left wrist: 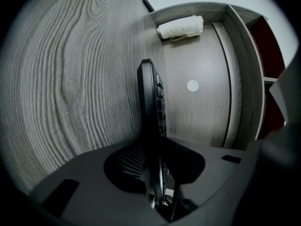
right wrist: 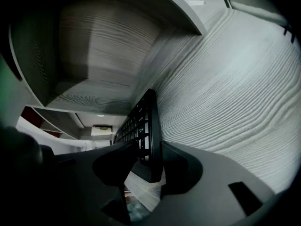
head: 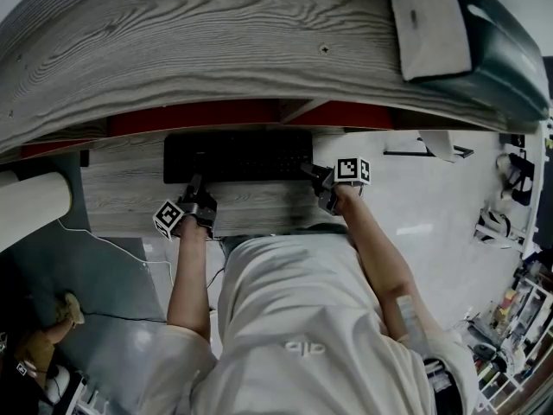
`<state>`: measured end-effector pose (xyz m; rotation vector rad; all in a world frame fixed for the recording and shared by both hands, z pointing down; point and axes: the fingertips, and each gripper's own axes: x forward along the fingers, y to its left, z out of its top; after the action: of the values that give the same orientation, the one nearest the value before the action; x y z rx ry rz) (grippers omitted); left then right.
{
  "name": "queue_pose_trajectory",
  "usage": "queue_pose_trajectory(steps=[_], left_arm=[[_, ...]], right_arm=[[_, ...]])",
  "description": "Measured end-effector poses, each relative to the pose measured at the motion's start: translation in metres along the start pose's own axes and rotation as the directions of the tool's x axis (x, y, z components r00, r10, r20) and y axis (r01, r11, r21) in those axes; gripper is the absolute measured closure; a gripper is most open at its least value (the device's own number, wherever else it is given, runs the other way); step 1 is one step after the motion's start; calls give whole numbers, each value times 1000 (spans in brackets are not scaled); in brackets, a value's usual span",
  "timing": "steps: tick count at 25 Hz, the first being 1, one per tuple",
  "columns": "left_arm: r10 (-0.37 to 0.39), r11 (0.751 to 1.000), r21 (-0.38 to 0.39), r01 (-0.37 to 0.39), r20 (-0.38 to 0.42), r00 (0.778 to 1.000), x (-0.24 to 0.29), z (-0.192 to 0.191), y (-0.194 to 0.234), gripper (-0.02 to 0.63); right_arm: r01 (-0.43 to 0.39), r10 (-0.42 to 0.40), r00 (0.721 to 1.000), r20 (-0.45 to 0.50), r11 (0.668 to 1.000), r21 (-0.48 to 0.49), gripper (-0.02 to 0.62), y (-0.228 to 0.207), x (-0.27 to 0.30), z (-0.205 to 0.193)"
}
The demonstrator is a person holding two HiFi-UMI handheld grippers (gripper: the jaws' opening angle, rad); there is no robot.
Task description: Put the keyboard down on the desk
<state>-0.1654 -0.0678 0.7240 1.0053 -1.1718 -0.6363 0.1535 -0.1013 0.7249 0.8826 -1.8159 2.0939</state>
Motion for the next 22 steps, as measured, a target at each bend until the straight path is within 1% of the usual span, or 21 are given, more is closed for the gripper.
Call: queue_pose_trajectory(steps=[2, 5, 9, 13, 15, 19, 22], left_arm=[[9, 1000, 6, -9, 0, 1000, 0, 1, 2, 488], [32, 999, 17, -32, -8, 999, 2, 0, 3, 486], [92, 995, 51, -91, -22, 995, 2, 0, 3, 477], [158, 984, 90, -154, -32, 987, -1, 0, 6, 450], [181, 979, 108, -175, -44, 982, -3, -2, 8, 449], [187, 977, 114, -180, -58, 981, -4, -5, 10, 449], [195, 976, 112, -186, -67, 979, -6, -6, 11, 448]], right_arm=[[55, -55, 998, -6, 997, -47, 400, 0, 0, 1], [111, -112, 994, -2, 989, -95, 394, -1, 0, 2], [141, -139, 990, 22, 985, -101, 394, -3, -1, 3], [177, -174, 984, 35, 978, -113, 394, -5, -2, 3], [198, -195, 980, 39, 972, -126, 393, -5, -2, 3], [257, -252, 966, 48, 953, -160, 388, -6, -3, 3], [278, -273, 960, 57, 945, -172, 385, -6, -3, 4]])
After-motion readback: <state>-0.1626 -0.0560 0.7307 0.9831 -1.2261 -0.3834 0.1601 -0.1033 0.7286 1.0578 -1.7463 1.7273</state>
